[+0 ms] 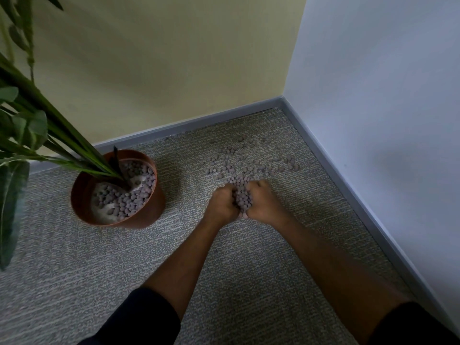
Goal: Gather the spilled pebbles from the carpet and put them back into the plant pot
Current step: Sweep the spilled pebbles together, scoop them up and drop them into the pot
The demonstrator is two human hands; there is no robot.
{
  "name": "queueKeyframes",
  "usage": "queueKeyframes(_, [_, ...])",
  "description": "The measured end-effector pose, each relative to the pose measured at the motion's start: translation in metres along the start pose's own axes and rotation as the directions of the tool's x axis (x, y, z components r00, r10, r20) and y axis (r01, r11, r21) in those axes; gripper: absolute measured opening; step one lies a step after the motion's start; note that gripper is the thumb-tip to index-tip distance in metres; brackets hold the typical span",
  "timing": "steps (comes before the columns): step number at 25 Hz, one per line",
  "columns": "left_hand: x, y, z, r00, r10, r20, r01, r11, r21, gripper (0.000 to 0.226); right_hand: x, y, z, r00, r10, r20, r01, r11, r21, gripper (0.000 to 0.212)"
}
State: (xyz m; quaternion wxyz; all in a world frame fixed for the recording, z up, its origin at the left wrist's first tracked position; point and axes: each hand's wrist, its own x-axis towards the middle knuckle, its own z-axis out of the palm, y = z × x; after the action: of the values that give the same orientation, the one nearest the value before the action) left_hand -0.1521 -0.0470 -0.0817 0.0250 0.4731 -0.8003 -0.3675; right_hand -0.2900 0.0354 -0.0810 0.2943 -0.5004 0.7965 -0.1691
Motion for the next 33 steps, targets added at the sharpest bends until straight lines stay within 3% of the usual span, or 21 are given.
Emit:
queueKeyframes(3, [-0.004,0.0,-0.001,1.0,-0.021,0.015,0.022,0.998,-0.064,0.043,0.002,-0.008,0.004,1.0,0.008,-0.016,-0.008,0.999,0.042,0.055])
queueKeyframes(6, [-0.008,0.0,-0.004,0.99,-0.133,0.047,0.141,0.948,-0.286,0.036,0.002,-0.013,0.006,0.997,0.053,-0.06,-0.043,0.988,0.149,0.05])
queueKeyframes(9, [-0.014,0.0,-0.006,0.959,-0.261,0.107,0.274,0.77,-0.577,0.04,0.002,-0.017,0.007,0.989,0.135,-0.061,-0.108,0.94,0.322,0.042])
queueKeyframes(12, [-0.018,0.002,-0.01,0.942,-0.295,0.162,0.317,0.615,-0.722,0.039,-0.001,-0.022,0.004,0.98,0.197,0.026,-0.183,0.845,0.503,0.046])
queueKeyframes(19, [-0.03,0.012,-0.028,0.957,-0.27,0.106,0.25,0.584,-0.773,0.034,-0.01,-0.039,-0.009,0.978,0.206,0.029,-0.182,0.78,0.599,0.053])
queueKeyframes(27, [-0.044,0.024,-0.057,0.975,-0.223,-0.005,0.138,0.62,-0.772,0.033,-0.023,-0.07,-0.033,0.987,0.158,-0.013,-0.113,0.759,0.642,0.051])
queueKeyframes(33, [-0.061,0.025,-0.091,0.966,-0.255,-0.05,0.111,0.578,-0.808,0.029,-0.032,-0.11,-0.048,0.995,0.095,-0.025,-0.059,0.779,0.625,0.046])
